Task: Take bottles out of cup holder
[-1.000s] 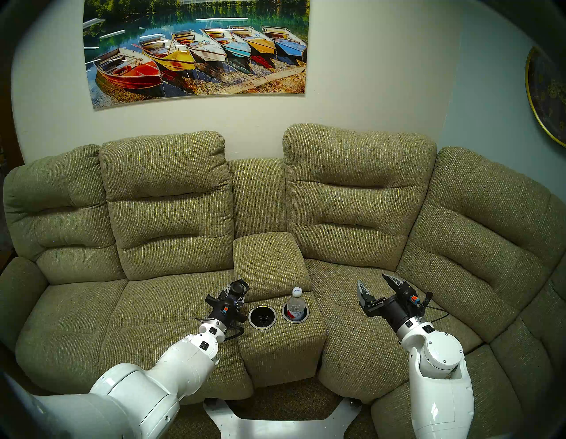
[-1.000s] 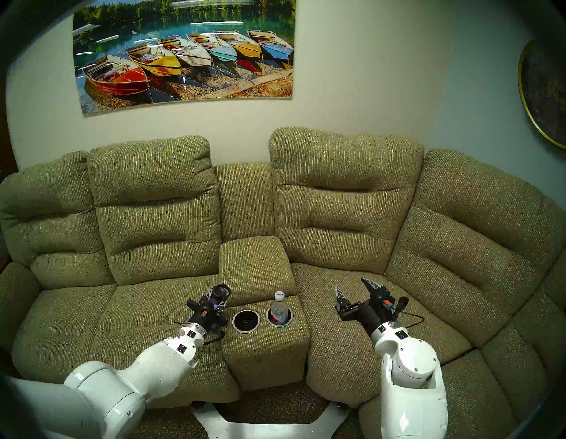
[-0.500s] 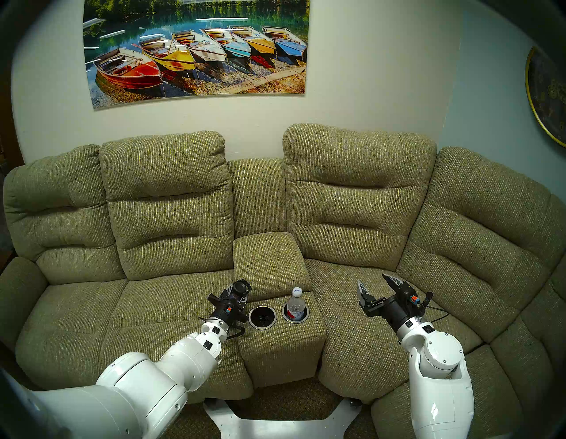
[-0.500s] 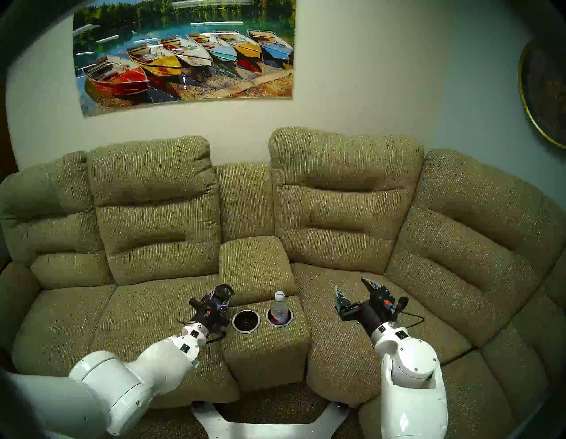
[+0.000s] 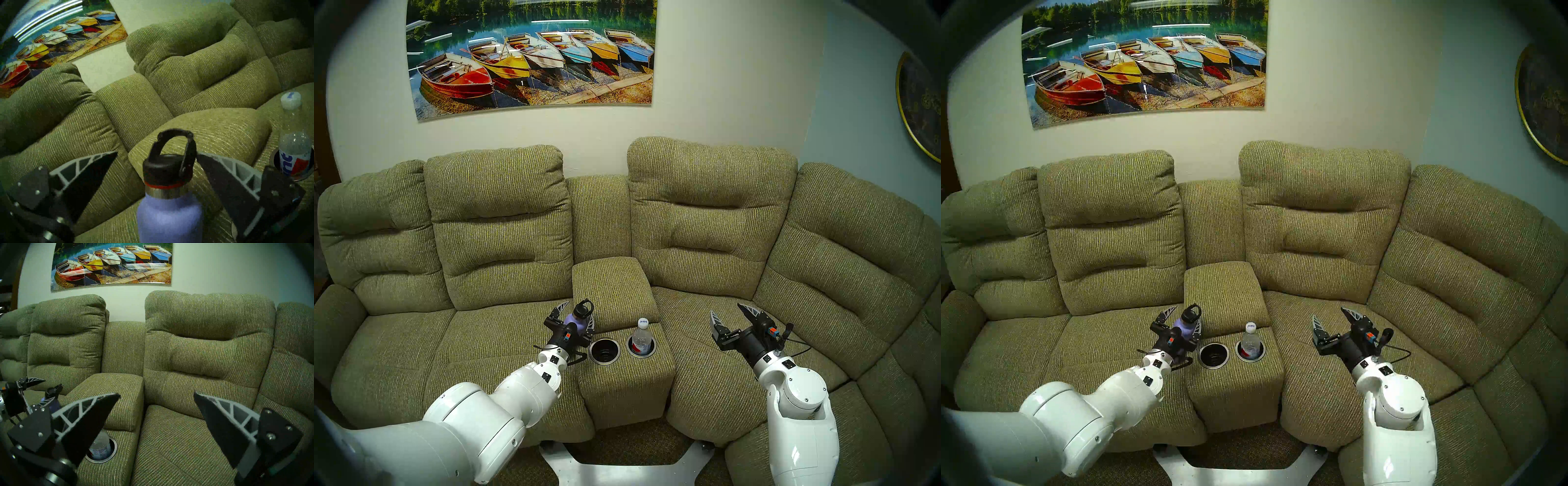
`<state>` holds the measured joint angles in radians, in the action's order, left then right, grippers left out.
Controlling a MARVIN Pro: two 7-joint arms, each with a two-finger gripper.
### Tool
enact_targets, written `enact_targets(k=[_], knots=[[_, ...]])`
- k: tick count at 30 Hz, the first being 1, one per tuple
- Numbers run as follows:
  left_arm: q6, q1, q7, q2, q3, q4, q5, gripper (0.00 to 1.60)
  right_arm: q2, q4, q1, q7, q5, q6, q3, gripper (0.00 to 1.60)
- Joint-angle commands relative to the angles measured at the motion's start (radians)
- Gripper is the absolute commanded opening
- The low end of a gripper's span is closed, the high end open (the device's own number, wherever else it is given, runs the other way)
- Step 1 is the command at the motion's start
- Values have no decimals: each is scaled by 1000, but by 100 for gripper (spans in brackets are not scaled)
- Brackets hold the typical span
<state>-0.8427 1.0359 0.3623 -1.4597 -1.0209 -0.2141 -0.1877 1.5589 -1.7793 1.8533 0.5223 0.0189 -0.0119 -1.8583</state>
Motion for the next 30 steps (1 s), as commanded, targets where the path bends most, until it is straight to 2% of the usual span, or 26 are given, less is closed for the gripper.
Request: enact_targets(k=[1,7,13,20,27,30], knots=[[-97,-31,47,-6,15,-55,-25,160,-2,-22,-4,-1,0,-4,-2,160],[-117,-7,-40,0,55,-159,-42,160,-2,-21,-4,-1,-1,-4,-2,160],[-117,34,-166,24,47,-257,14,160,-2,-21,-4,0,-1,-4,-2,160],[-117,92,-260,49,38,-358,83,160,-2,-18,-6,0,-1,-4,-2,160],[-117,153,-396,69,45,-435,169,160,-2,-18,-6,0,-1,-4,-2,160],[-95,169,-453,75,49,-472,206,160,-2,-18,-6,0,-1,-4,-2,160]])
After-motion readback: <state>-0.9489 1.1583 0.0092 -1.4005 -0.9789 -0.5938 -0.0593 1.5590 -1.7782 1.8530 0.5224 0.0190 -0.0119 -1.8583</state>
